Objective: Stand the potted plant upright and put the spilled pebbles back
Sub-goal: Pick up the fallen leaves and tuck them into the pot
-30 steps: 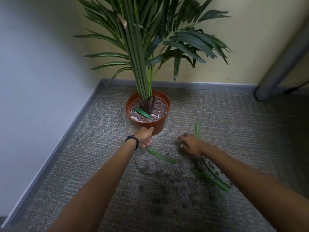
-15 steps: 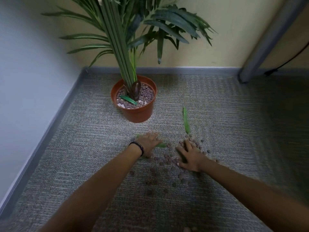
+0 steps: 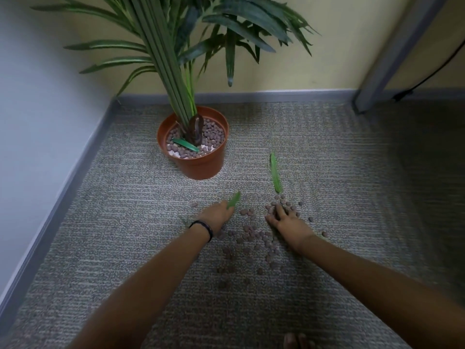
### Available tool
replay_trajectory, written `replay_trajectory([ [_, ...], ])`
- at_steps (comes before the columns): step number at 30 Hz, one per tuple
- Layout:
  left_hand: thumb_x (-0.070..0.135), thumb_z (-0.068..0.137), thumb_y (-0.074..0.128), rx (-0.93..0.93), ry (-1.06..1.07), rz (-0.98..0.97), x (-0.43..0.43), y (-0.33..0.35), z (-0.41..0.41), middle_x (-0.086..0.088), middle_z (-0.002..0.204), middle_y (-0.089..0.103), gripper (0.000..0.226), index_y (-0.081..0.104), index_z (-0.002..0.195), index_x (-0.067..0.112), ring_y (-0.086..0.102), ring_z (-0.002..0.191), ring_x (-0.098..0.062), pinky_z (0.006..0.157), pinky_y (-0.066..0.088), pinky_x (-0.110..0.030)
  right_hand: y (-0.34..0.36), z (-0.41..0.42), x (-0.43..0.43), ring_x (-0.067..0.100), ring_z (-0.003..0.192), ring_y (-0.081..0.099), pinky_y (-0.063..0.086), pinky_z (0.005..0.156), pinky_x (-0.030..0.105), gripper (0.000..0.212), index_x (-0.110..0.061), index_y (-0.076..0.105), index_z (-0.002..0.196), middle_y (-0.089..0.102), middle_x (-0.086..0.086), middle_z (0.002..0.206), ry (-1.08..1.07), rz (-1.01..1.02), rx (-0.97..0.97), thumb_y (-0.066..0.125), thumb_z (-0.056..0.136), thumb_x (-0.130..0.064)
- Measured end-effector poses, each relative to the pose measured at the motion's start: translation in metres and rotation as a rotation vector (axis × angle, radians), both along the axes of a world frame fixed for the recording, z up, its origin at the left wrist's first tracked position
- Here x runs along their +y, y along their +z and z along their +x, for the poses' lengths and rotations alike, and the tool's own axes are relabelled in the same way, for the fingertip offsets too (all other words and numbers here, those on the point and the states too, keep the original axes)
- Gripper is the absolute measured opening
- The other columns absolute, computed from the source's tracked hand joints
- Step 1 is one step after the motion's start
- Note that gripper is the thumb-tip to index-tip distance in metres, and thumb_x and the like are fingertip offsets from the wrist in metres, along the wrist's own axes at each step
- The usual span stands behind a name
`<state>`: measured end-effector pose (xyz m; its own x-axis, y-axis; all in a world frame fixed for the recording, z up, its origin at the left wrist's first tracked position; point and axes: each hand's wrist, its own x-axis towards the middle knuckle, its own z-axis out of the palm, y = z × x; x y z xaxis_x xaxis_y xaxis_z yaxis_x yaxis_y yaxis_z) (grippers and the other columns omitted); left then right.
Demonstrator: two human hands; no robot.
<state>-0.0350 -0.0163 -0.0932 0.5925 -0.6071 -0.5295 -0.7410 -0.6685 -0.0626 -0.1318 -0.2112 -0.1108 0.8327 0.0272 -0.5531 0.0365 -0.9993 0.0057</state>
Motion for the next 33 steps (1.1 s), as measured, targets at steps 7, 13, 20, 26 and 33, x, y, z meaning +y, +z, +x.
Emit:
replay_trajectory([
  [7, -0.004, 0.089, 0.048, -0.007, 0.188, -0.026, 0.009, -0.007, 0.009, -0.021, 0.139, 0.031, 0.051, 0.031, 0.136, 0.007, 0.038, 0.125, -0.036, 0.099, 0.045, -0.045, -0.004, -0.002, 0.01, 0.053, 0.14, 0.01, 0.042, 0.1, 0.054, 0.072, -0.019, 0.003, 0.15, -0.008, 0.027, 0.155, 0.057, -0.101, 0.004, 0.032, 0.093, 0.013],
  [13, 0.0, 0.092, 0.045, -0.055, 0.238, 0.017, 0.011, -0.008, 0.011, -0.021, 0.131, 0.039, 0.047, 0.034, 0.136, 0.006, 0.049, 0.116, -0.035, 0.094, 0.045, -0.043, 0.002, -0.003, 0.004, 0.038, 0.127, 0.04, 0.045, 0.098, 0.043, 0.048, -0.004, 0.03, 0.14, 0.03, 0.024, 0.144, 0.089, -0.02, -0.125, 0.034, 0.094, 0.006],
  [20, -0.006, 0.091, 0.042, -0.027, 0.18, 0.052, 0.013, -0.014, 0.021, -0.022, 0.114, 0.06, 0.07, 0.005, 0.148, 0.009, 0.061, 0.102, -0.034, 0.086, 0.05, -0.044, 0.008, 0.002, 0.005, 0.03, 0.111, 0.058, 0.048, 0.089, 0.035, 0.032, -0.001, 0.054, 0.121, 0.053, 0.017, 0.125, 0.072, 0.08, -0.18, 0.042, 0.092, 0.005],
  [26, 0.002, 0.093, 0.045, 0.154, 0.407, -0.07, 0.017, 0.002, 0.026, -0.02, 0.105, 0.062, 0.028, 0.052, 0.12, 0.0, 0.059, 0.093, -0.029, 0.088, 0.046, -0.039, 0.015, 0.024, 0.006, 0.033, 0.112, 0.059, 0.047, 0.093, 0.038, 0.024, 0.0, 0.058, 0.111, 0.061, 0.021, 0.119, -0.134, 0.125, -0.124, 0.046, 0.091, 0.002],
  [33, -0.006, 0.081, 0.064, 0.413, 0.665, -0.319, 0.036, 0.02, 0.037, -0.015, 0.099, 0.064, 0.023, 0.062, 0.103, 0.0, 0.064, 0.081, -0.027, 0.065, 0.055, -0.029, 0.018, 0.047, -0.004, 0.026, 0.092, 0.066, 0.044, 0.07, 0.022, 0.014, 0.002, 0.069, 0.091, 0.069, 0.015, 0.098, -0.463, 0.363, -0.104, 0.058, 0.084, 0.006],
])
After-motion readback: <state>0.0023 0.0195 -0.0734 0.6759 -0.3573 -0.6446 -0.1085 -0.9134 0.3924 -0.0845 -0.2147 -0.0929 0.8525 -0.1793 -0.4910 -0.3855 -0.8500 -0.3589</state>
